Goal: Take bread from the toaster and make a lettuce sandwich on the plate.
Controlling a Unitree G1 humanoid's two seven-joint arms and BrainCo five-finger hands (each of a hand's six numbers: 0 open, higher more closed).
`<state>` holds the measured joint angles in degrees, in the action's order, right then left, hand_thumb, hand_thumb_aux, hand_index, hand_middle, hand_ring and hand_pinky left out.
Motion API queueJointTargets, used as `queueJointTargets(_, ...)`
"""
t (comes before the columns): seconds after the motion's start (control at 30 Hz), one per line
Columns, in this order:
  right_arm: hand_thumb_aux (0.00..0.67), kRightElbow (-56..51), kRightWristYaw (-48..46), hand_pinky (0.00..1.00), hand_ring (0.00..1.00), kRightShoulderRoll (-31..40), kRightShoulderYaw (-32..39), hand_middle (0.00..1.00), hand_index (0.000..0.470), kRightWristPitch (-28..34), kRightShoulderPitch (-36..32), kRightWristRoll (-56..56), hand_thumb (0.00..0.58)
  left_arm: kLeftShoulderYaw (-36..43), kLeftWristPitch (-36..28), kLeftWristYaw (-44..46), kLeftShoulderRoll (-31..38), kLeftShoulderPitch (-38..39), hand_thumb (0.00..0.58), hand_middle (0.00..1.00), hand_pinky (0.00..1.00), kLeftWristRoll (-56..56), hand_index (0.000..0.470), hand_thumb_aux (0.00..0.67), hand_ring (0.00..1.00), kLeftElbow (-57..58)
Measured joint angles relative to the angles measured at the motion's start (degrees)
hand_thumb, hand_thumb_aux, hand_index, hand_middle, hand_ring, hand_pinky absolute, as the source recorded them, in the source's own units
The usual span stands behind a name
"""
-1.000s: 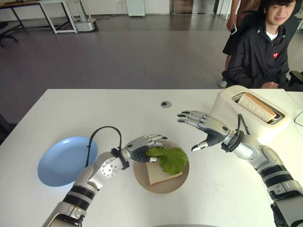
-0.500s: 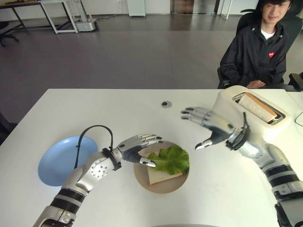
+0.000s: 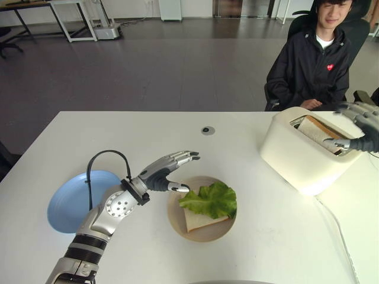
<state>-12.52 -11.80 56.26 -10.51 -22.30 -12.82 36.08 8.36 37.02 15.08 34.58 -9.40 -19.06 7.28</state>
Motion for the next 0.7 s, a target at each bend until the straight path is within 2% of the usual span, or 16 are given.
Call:
queueJointTargets(0.07, 0.565, 0.0, -1.5, 0.00, 0.00, -0.1, 1.4, 0.00, 0.396, -0.3, -0.1, -2.5, 0.566, -0.1, 0.3, 0.0, 0.0, 0.2, 0.000, 0.00, 0.00, 0.0, 0.000, 0.000, 0.00, -0.1)
queueJointTargets(0.13, 0.578, 0.1, -2.8, 0.00, 0.00, -0.4, 2.2, 0.00, 0.405, -0.6, -0.2, -4.9, 0.569, -0.4, 0.5, 0.0, 0.0, 0.2, 0.000, 0.00, 0.00, 0.0, 0.000, 0.000, 0.00, -0.4)
queueJointTargets(0.17, 0.649, 0.1, -3.3, 0.00, 0.00, -0.5, 2.4, 0.00, 0.455, -0.7, -0.3, -5.9, 0.579, -0.5, 0.5, 0.0, 0.0, 0.2, 0.000, 0.00, 0.00, 0.0, 0.000, 0.000, 0.00, -0.5)
queueJointTargets(0.2, 0.670, 0.1, -3.5, 0.00, 0.00, -0.6, 2.8, 0.00, 0.470, -0.7, -0.4, -6.7, 0.580, -0.5, 0.5, 0.0, 0.0, 0.2, 0.000, 0.00, 0.00, 0.0, 0.000, 0.000, 0.00, -0.5)
queueJointTargets(0.5, 0.670, 0.0, -0.2, 0.00, 0.00, -2.2, 2.5, 0.00, 0.470, 1.9, -2.5, -7.9, 0.580, -0.5, 0.9, -0.1, 0.0, 0.2, 0.000, 0.00, 0.00, -0.2, 0.000, 0.000, 0.00, 0.0)
queueJointTargets(0.7, 0.670, 0.5, 0.1, 0.00, 0.00, -2.2, -4.2, 0.00, 0.470, 6.6, -6.1, -16.1, 0.580, -1.8, 0.9, -0.6, 0.3, 0.8, 0.000, 0.00, 0.00, -0.5, 0.000, 0.000, 0.00, -0.2)
